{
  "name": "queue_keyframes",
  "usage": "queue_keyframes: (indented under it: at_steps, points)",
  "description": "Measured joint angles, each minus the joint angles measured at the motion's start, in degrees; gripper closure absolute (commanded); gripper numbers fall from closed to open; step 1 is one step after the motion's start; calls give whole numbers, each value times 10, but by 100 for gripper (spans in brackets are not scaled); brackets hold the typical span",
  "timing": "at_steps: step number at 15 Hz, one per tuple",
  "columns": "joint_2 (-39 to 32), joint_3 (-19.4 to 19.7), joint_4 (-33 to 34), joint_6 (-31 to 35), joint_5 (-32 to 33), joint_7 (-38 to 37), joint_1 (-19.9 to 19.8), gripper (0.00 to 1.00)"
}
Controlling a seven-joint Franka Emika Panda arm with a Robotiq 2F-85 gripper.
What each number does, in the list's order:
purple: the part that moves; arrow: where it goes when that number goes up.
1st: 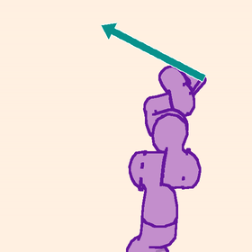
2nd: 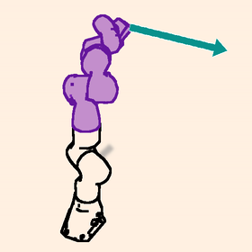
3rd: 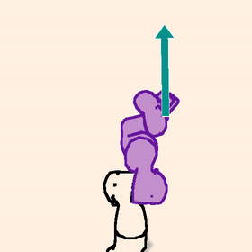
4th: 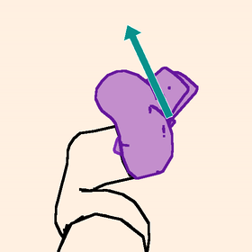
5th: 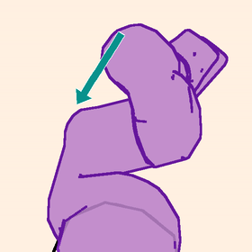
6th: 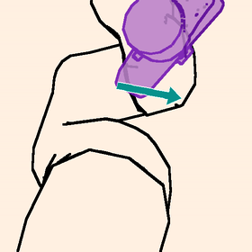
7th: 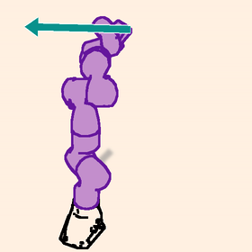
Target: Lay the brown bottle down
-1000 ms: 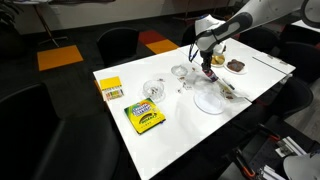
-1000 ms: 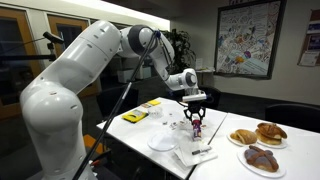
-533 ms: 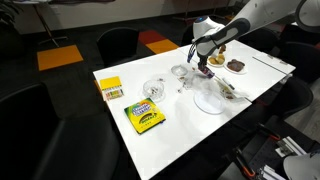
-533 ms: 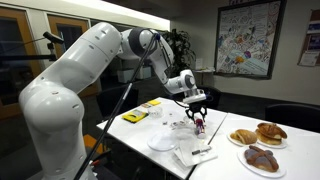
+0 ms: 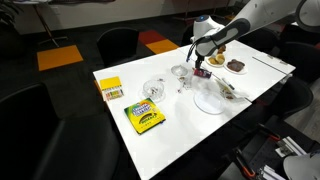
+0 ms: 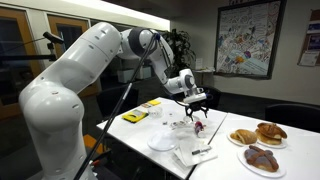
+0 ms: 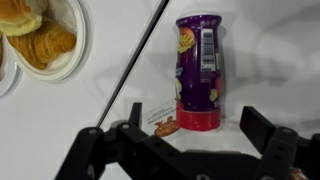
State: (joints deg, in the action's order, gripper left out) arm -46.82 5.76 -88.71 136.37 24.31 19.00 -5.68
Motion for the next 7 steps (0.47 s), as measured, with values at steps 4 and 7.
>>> queue_keyframes:
  at_steps: [4, 7]
  points:
    - [31, -24, -24, 76, -20, 34, -10, 0]
    - [73, -80, -55, 101, -98, 97, -45, 0]
